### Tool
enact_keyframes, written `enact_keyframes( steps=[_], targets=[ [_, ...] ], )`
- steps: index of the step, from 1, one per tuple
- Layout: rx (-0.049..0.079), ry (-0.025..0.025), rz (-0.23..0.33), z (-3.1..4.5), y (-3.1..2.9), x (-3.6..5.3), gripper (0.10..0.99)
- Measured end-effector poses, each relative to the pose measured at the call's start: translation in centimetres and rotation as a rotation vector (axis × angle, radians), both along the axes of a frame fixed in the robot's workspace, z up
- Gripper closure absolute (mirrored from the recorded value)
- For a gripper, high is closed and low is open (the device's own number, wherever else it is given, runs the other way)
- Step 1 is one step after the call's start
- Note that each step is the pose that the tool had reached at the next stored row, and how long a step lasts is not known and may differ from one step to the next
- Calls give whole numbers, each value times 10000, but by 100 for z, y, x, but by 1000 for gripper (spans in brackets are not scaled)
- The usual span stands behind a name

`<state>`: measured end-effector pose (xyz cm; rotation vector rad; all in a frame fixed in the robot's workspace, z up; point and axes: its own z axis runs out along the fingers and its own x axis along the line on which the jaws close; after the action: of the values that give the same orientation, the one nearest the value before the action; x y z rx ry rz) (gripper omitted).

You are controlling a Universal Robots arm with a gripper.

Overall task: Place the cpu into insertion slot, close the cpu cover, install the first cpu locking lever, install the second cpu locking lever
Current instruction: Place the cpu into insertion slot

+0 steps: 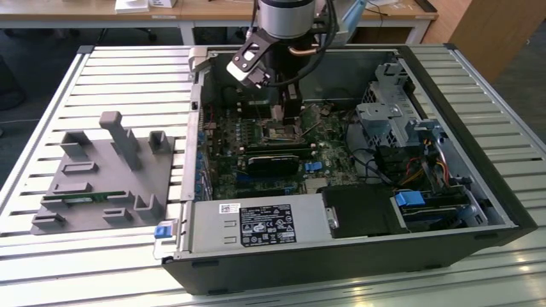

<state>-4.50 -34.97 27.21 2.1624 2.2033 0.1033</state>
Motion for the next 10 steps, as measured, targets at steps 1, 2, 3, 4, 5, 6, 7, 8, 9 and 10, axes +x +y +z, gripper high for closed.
enact_keyframes(
  steps=[1,2,3,4,5,6,7,8,9,10],
  targets=[
    [-1,1,1,-16,0,0,545],
    [-2,1,2,-20,0,0,545],
    [-2,1,2,-24,0,0,545],
    [-2,1,2,-28,0,0,545],
    [-1,1,2,-33,0,0,545],
    [-1,1,2,-39,0,0,545],
    [-1,1,2,-46,0,0,545],
    [-2,1,2,-51,0,0,545],
    [-1,1,2,-56,0,0,545],
    [-1,1,2,-61,0,0,545]
  ],
)
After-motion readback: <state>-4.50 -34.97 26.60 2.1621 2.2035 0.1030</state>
